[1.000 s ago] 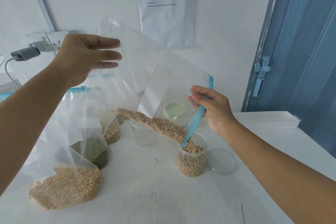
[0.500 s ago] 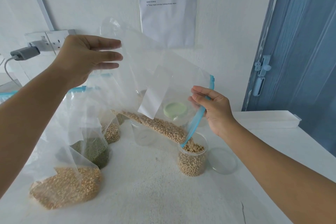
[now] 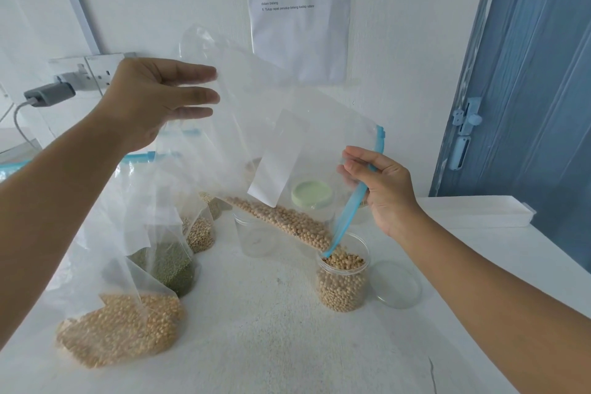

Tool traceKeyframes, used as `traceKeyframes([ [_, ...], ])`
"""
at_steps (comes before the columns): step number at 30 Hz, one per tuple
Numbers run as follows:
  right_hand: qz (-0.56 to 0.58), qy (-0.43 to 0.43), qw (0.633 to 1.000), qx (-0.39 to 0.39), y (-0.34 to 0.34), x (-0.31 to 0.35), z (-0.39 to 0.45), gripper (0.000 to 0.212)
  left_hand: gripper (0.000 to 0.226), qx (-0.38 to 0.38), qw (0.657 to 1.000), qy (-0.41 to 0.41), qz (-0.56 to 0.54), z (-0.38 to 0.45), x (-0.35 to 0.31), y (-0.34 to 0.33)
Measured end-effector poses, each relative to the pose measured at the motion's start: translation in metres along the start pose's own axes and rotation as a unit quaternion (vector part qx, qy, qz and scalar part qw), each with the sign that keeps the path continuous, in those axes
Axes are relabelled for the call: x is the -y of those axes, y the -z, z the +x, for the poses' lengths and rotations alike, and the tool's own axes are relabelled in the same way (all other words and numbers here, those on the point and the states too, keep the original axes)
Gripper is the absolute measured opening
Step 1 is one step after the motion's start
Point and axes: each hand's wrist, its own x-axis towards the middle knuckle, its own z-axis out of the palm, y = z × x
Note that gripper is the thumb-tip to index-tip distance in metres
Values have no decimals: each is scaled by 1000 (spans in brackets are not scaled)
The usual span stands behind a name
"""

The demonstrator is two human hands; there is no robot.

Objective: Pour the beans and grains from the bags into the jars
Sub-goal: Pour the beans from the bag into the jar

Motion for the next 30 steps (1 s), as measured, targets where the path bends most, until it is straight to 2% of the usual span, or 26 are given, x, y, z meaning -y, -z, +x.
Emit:
traceKeyframes([
  [12, 0, 22, 1000, 10, -2, 2, 5, 24, 43, -9, 1000, -2, 3, 2, -6, 2],
  [30, 19, -1, 1000, -3, 3, -3, 1, 21, 45, -3, 1000, 0, 0, 0, -7, -7],
])
